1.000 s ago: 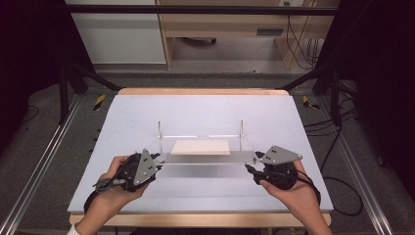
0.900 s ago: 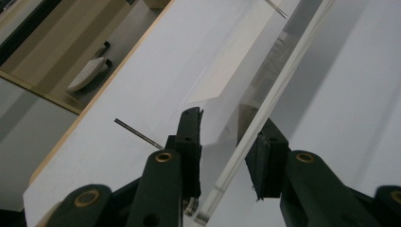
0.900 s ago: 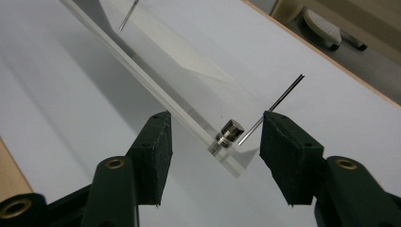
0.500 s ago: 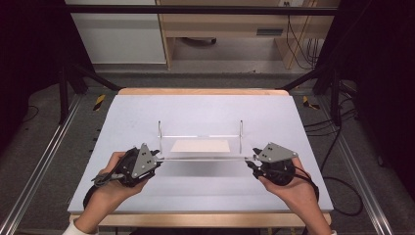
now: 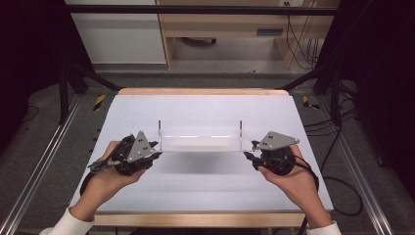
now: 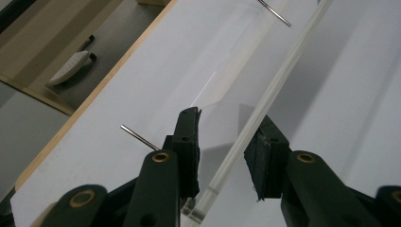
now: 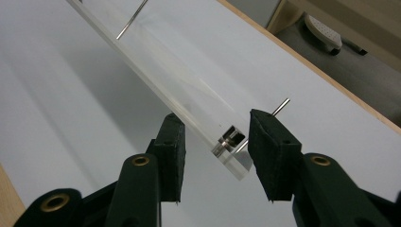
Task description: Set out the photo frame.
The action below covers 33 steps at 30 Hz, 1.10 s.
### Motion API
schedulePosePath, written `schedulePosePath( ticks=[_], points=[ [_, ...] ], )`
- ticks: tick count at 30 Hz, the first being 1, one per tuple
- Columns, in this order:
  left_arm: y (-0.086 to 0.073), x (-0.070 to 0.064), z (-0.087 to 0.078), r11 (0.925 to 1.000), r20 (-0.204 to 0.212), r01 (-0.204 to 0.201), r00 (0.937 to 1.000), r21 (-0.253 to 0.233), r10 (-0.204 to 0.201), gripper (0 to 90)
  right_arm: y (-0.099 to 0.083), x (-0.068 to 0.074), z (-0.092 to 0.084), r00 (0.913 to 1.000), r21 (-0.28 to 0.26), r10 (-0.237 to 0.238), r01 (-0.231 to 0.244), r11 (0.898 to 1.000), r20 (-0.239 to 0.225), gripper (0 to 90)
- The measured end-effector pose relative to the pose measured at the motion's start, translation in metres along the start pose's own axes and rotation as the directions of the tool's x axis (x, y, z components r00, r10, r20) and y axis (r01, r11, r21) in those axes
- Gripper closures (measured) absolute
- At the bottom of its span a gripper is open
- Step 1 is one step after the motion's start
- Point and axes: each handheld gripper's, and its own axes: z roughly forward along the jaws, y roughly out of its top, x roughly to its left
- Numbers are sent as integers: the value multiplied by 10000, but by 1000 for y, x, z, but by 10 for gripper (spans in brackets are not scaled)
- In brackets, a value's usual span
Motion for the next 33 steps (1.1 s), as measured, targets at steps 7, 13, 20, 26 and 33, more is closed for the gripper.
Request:
schedulePosePath(
  ticks=[7,13,20,26,33],
  points=[
    [11,20,2,9998,293,209,9994,-56,-208,643,13,-15,3,9995,-223,301,-303,9993,-111,574],
    [21,36,5,9995,491,303,9983,0,-303,639,20,-25,6,9985,-572,539,-544,9969,-107,553],
    [28,48,7,9996,723,253,9970,114,-261,640,22,-29,18,9990,-1265,442,-436,9910,22,484],
    [31,55,9,9996,735,280,9969,88,-285,634,24,-29,25,9991,-1418,354,-320,9894,214,489],
    [34,63,12,9993,695,371,9969,-6,-370,617,29,-36,28,9985,-1496,496,-455,9877,238,488]
  ],
)
